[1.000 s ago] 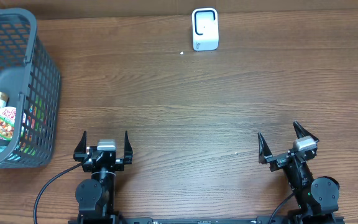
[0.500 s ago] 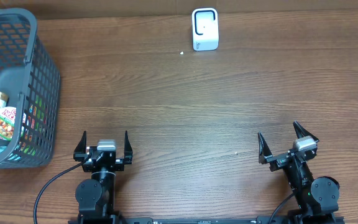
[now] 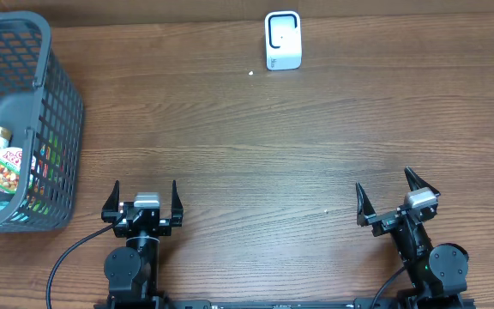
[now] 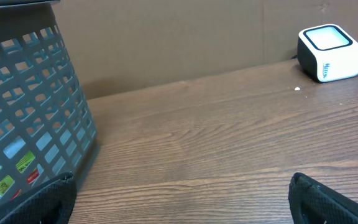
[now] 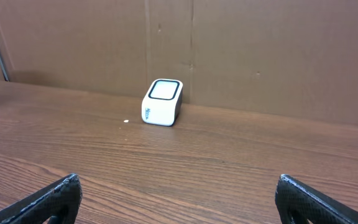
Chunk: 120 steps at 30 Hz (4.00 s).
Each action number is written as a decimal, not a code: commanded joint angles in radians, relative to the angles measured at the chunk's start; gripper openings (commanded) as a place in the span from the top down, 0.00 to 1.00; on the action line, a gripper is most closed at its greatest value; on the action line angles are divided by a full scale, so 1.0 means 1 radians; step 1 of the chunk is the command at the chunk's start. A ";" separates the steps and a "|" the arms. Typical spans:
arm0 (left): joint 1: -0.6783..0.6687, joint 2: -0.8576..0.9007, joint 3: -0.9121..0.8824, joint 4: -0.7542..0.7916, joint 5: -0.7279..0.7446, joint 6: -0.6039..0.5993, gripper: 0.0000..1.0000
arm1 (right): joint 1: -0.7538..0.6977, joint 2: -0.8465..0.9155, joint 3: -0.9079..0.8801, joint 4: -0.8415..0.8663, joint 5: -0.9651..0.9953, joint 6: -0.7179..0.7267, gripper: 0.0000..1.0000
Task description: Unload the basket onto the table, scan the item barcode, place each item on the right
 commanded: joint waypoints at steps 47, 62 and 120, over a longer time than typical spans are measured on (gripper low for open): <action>-0.005 1.276 1.775 -1.144 0.359 -0.299 0.00 | 0.004 -0.008 -0.011 0.005 0.007 0.005 0.00; 0.197 1.452 2.023 -1.188 0.163 -0.632 0.00 | 0.004 -0.008 -0.011 0.005 0.007 0.005 0.00; 0.691 1.939 1.652 -0.937 -0.213 -0.657 0.00 | 0.004 -0.008 -0.011 0.005 0.007 0.005 0.00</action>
